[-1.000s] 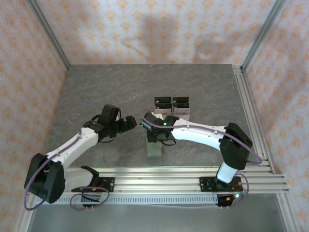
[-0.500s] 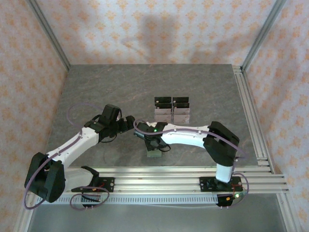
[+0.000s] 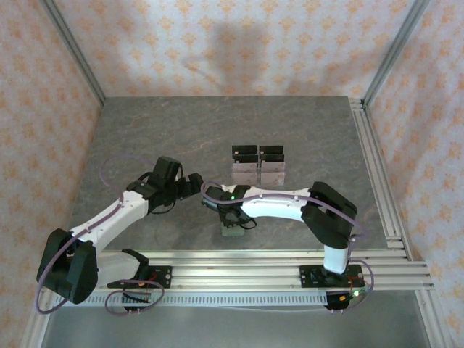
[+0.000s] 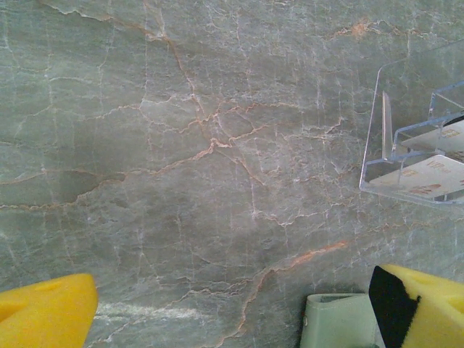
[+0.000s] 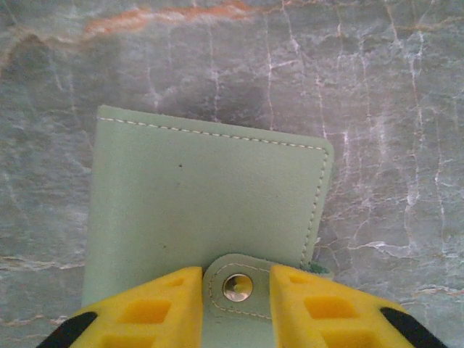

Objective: Put the credit cards into the card holder

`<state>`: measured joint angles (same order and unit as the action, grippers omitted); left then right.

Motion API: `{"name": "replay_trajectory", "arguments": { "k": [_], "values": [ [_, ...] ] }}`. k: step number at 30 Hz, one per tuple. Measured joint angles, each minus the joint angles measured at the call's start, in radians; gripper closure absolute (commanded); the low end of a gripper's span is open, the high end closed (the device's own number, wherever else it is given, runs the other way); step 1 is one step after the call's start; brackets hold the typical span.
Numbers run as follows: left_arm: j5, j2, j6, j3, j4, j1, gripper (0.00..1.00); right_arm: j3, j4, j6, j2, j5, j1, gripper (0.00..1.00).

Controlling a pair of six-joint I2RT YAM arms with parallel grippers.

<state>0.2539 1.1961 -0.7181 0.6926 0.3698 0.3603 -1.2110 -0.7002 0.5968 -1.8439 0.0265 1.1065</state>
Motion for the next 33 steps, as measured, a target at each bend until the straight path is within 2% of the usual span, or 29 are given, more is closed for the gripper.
{"name": "replay_trajectory", "arguments": {
  "k": [4,8,15,19,33],
  "values": [
    [0.000,0.000,0.000,0.000,0.000,0.000,0.02,0.015,0.018,0.006,0.002,0.000,0.000,0.85],
    [0.000,0.000,0.000,0.000,0.000,0.000,0.02,0.040,0.041,0.010,0.028,-0.007,-0.005,1.00],
    [0.004,0.002,0.000,0.000,-0.001,0.008,0.02,0.094,0.077,0.010,0.109,-0.040,-0.043,1.00],
    [0.018,0.026,0.000,0.000,-0.013,0.051,0.02,0.114,0.107,0.013,0.167,-0.057,-0.063,1.00],
    [0.108,0.112,-0.096,0.000,-0.209,0.123,0.14,0.140,0.172,0.029,0.244,-0.078,-0.074,1.00]
  ]
}}
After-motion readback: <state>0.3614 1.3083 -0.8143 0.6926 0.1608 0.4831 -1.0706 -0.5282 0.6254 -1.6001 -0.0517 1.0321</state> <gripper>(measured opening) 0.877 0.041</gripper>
